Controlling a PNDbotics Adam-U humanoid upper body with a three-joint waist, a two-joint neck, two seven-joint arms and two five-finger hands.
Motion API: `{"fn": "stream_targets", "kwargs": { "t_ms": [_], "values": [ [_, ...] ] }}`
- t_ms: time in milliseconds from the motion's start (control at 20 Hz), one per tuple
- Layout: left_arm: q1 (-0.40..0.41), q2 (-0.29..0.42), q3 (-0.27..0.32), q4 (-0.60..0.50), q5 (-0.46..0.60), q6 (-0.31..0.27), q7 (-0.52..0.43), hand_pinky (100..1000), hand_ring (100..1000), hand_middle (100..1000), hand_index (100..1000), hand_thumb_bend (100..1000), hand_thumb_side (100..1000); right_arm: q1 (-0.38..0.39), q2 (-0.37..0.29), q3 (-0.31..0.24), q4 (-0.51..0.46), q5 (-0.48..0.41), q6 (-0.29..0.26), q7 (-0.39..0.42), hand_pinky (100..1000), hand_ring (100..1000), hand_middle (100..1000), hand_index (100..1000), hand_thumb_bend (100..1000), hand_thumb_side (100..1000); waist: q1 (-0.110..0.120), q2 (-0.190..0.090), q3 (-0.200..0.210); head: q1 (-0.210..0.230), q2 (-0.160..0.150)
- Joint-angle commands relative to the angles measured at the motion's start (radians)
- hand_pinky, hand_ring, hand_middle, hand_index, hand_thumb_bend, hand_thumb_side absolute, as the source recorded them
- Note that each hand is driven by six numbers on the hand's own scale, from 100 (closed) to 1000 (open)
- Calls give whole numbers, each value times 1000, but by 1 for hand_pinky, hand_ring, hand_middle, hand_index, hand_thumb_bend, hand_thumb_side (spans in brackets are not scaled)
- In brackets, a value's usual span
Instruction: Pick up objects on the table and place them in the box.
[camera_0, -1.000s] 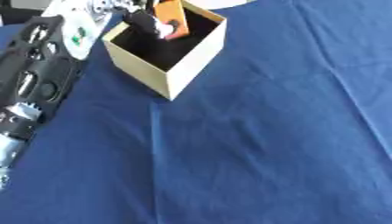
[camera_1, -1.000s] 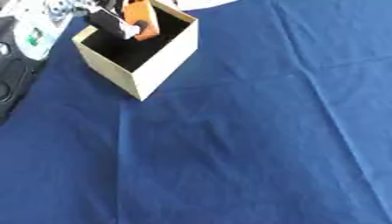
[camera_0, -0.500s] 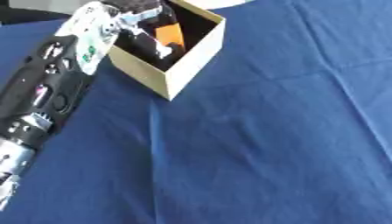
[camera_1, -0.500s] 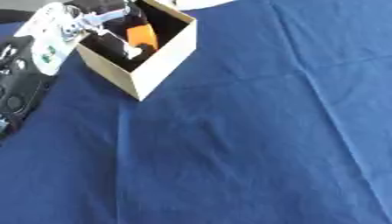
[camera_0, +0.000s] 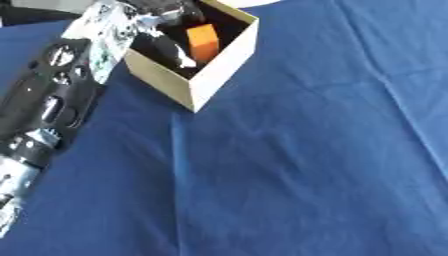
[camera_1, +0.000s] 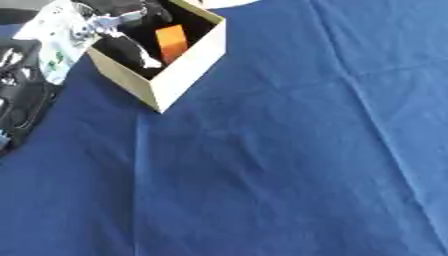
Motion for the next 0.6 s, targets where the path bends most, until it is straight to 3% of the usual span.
{"fn": "stream_targets", "kwargs": {
  "t_ms": [50,100,300,350,400,600],
  "values": [
    [-28,23,20,-42,20,5,11,505,721,781,875,602,589,-6,-9,-10,-20,2,4,-1,796,698,636,755,100,881,-8,-36,3,-2,12],
    [-29,25,23,-53,33,9,13,503,719,778,873,592,589,-5,-10,-10,-20,2,5,-1,796,698,636,755,100,880,-8,-38,4,-3,13],
    [-28,33,44,-128,91,28,40,440,652,718,815,374,584,2,-16,-12,-20,5,7,-3,796,699,637,755,100,877,-11,-49,16,-10,25],
    [-27,38,52,-153,107,29,52,412,624,686,785,251,569,4,-17,-12,-20,6,7,-4,796,699,638,755,100,874,-12,-52,21,-12,30],
    [-25,46,61,-179,123,30,67,395,609,668,746,202,568,6,-18,-13,-20,7,8,-5,796,699,638,755,100,873,-12,-55,25,-14,35],
    [2,94,95,-284,188,17,130,385,592,658,727,141,536,14,-25,-16,-20,12,9,-9,796,701,640,756,100,867,-13,-72,48,-27,53]
  ]
}}
